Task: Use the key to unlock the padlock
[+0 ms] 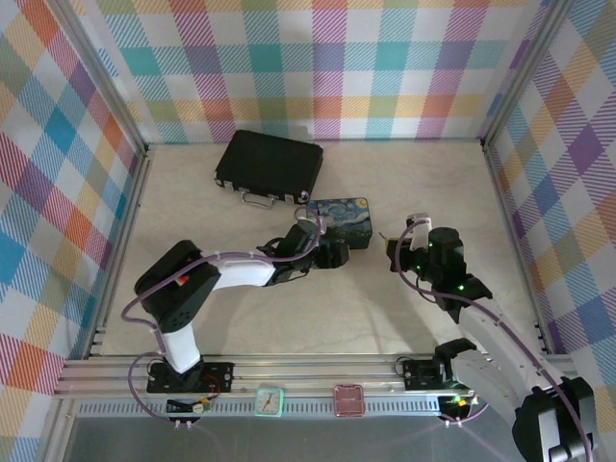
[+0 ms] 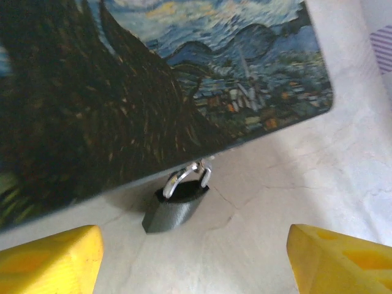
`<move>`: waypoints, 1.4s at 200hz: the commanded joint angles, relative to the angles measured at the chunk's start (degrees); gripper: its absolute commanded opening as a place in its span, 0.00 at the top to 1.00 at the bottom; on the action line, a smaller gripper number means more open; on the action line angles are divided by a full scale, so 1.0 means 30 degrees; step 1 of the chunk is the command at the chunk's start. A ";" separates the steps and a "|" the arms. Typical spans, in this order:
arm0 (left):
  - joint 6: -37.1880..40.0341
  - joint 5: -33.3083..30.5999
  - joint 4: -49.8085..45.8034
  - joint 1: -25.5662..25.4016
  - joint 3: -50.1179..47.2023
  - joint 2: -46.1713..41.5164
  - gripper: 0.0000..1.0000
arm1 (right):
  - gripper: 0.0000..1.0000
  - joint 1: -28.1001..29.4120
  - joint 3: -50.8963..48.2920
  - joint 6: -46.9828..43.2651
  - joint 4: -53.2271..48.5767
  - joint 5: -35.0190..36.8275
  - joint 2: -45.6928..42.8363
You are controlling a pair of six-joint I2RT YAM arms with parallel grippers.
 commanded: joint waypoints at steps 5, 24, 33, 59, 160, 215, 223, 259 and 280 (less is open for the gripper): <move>0.0588 0.0283 0.0246 -0.0223 0.1428 0.1842 0.21 | 1.00 -0.0615 -0.0275 0.1235 0.0553 -0.0573 0.0743; 0.0683 -0.0062 0.0275 -0.0218 0.1873 0.2600 0.22 | 1.00 -0.1005 -0.0126 0.1651 0.0920 -0.1299 0.1043; 0.0717 -0.0321 0.0216 -0.0226 0.2012 0.2851 0.24 | 1.00 -0.1085 -0.0081 0.1700 0.0970 -0.1571 0.0958; 0.0860 -0.0654 0.0641 -0.0240 0.2284 0.3524 0.30 | 1.00 -0.1228 -0.0047 0.1671 0.0504 -0.1499 0.0480; 0.0494 -0.2051 0.4449 -0.0477 0.1274 0.4453 0.60 | 1.00 -0.1495 -0.0679 0.2455 0.0563 -0.1849 -0.0569; -0.0035 -0.1938 0.4639 -0.0481 0.1251 0.4621 0.79 | 1.00 -0.1687 -0.0891 0.2762 0.0840 -0.2067 -0.0027; -0.0208 -0.1884 0.4709 -0.0490 0.1244 0.4666 0.82 | 1.00 -0.1727 -0.0979 0.2950 0.1018 -0.2289 0.0159; -0.1511 -0.1489 0.5138 -0.0464 0.1156 0.4497 0.94 | 1.00 -0.2124 -0.1471 0.3895 0.1947 -0.3478 0.1345; -0.2220 -0.0734 0.5045 -0.0375 0.1454 0.4434 1.00 | 1.00 -0.2489 -0.2101 0.4494 0.2838 -0.4130 0.1657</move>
